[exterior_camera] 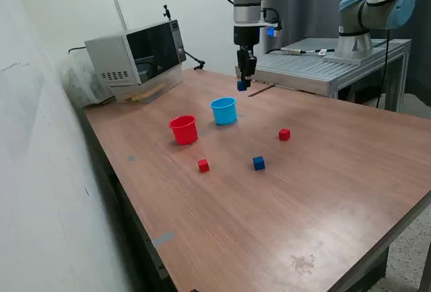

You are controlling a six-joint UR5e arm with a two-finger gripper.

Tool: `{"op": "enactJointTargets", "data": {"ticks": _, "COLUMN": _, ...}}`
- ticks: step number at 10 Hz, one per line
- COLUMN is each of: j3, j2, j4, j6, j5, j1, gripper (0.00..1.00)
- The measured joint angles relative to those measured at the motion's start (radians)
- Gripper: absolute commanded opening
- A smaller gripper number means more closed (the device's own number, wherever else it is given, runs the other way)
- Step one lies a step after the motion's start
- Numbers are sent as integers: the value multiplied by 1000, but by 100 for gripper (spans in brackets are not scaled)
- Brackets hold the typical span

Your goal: Place red objects in the red bin, and blue objects in the blue bin.

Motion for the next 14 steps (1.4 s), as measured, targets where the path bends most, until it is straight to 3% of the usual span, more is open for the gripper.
{"op": "enactJointTargets", "data": {"ticks": 4, "j3": -38, "j2": 46, "j4": 19, "j6": -23, "j5": 4, "j1": -156, "gripper": 0}}
{"op": "enactJointTargets", "data": {"ticks": 8, "j3": -53, "j2": 114, "j4": 19, "j6": -28, "j5": 3, "j1": -182, "gripper": 0}}
{"op": "enactJointTargets", "data": {"ticks": 9, "j3": -54, "j2": 122, "j4": 18, "j6": -28, "j5": 2, "j1": -185, "gripper": 100}}
{"op": "enactJointTargets", "data": {"ticks": 14, "j3": -52, "j2": 104, "j4": 17, "j6": -29, "j5": -3, "j1": -185, "gripper": 100}}
